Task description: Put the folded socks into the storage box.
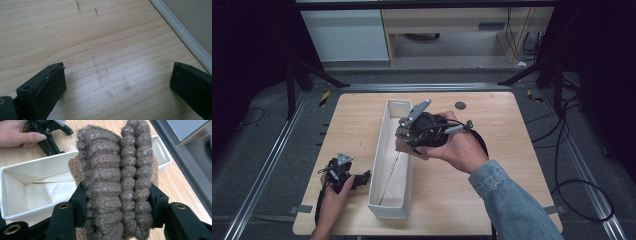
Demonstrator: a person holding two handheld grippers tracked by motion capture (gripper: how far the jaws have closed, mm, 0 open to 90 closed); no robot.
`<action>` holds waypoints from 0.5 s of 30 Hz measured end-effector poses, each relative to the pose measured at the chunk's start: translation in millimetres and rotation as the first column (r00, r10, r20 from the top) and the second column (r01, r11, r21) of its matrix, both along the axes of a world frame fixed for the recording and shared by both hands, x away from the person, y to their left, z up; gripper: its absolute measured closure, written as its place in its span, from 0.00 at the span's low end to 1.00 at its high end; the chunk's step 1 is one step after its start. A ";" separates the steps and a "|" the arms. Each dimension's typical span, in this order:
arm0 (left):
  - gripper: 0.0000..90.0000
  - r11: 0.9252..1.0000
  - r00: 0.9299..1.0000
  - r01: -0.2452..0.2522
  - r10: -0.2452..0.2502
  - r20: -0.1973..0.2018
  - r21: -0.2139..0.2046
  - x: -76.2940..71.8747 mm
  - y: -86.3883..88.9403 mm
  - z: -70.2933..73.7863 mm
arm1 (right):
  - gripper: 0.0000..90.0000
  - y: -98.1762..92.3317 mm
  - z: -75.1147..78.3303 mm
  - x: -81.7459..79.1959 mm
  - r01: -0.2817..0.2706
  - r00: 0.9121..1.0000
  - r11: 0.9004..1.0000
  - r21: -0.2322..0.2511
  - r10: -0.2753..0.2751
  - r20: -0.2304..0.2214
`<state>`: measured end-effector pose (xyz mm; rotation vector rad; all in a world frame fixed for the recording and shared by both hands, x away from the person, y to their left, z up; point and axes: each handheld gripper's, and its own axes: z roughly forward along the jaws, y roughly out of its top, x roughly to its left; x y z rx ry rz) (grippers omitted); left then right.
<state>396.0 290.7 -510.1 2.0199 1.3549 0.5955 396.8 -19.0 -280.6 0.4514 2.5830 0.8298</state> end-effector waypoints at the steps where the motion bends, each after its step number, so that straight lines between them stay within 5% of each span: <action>1: 0.00 1.000 1.000 0.001 -0.001 -0.001 0.001 0.0 0.1 0.0 | 0.53 1.3 0.1 -0.1 -0.004 1.000 1.000 -0.001 0.004 0.001; 15: 0.00 1.000 1.000 0.000 0.000 -0.001 0.000 0.0 0.0 0.1 | 0.53 21.9 -4.3 -3.9 -0.037 0.999 0.999 -0.022 0.037 -0.009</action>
